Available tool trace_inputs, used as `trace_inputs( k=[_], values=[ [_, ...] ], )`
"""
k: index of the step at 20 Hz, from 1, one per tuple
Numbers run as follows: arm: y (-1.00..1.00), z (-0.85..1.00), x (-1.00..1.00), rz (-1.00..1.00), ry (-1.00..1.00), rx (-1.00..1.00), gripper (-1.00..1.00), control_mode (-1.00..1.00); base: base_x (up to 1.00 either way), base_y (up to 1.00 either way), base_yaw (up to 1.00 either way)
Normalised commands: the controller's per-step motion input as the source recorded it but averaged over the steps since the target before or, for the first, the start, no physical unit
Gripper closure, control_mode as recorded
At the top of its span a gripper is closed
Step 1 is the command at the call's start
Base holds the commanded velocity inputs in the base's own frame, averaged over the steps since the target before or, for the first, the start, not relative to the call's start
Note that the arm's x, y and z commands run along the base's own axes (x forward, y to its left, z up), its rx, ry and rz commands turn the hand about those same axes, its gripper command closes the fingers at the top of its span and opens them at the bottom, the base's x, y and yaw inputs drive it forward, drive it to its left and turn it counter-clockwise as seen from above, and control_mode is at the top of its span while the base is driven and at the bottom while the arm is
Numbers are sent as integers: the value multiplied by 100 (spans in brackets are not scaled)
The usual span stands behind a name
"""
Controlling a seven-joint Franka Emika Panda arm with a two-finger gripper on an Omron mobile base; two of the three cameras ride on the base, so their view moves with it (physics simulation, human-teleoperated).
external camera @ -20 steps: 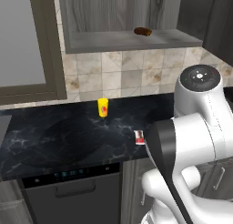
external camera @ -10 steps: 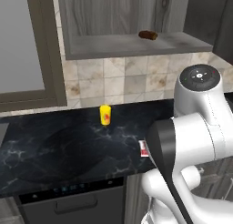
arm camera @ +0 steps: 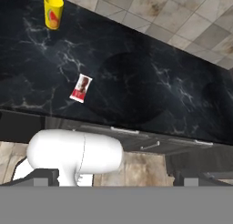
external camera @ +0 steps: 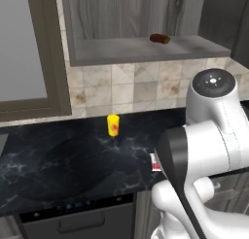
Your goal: Pick the canned food and bar from the counter and place them in the cabinets closest to them.
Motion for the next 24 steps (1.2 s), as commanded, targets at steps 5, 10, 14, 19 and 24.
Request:
trace_inputs(
  k=[5,10,14,19,24],
  values=[
    [0,0,0,0,0,0,-100,100,23,-1,0],
    [0,0,0,0,0,0,-100,-100,0,0,0],
    [0,0,0,0,0,0,-100,-100,0,0,0],
    [0,-9,5,0,0,0,-100,-100,0,0,0],
    [0,-16,12,0,0,0,-100,-100,0,0,0]
  ],
)
